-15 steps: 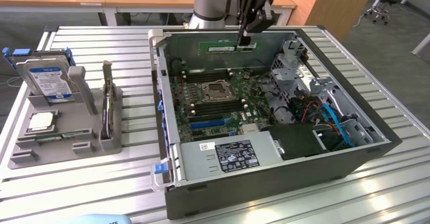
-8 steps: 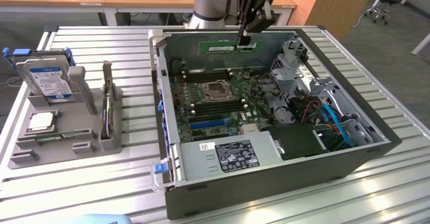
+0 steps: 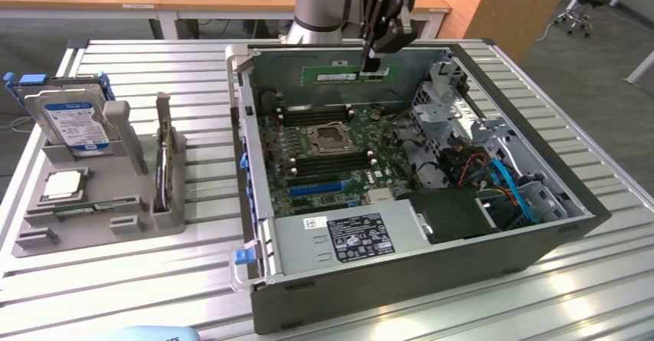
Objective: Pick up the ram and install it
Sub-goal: 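Pick up the ram and move it above insertion slot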
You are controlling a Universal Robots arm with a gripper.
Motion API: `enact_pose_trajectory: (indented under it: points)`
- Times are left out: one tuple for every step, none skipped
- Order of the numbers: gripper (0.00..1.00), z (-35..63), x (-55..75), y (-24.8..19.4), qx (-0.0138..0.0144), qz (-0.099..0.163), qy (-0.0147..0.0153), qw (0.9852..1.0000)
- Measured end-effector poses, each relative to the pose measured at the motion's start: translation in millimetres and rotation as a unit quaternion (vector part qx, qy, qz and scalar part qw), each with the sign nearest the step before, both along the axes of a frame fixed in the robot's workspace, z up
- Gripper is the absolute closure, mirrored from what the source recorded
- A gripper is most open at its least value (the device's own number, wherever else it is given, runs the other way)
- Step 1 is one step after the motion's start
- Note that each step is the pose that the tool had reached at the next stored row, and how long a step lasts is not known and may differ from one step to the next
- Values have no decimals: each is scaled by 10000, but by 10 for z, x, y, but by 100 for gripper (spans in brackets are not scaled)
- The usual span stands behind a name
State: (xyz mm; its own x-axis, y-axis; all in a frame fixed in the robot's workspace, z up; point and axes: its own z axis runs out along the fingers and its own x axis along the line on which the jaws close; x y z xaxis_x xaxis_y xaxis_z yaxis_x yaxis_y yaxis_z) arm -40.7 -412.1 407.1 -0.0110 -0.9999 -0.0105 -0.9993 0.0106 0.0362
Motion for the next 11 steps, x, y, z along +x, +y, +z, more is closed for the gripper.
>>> enact_pose_trajectory:
  points:
    - [88,-15,0,0,0,0,0,10000]
    - [88,-30,0,0,-1,0,0,10000]
    - [88,-42,0,0,-1,0,-1,10000]
    - [88,-53,0,0,-1,0,-1,10000]
    - [88,-65,0,0,-1,0,-1,10000]
    - [88,-77,0,0,-1,0,-1,10000]
    - [88,-88,0,0,0,0,-1,10000]
    - [88,-102,0,0,0,0,-1,10000]
    - [88,-115,0,0,0,0,-1,10000]
    - [88,-128,0,0,-1,0,-1,10000]
    - [88,-142,0,0,0,0,-1,10000]
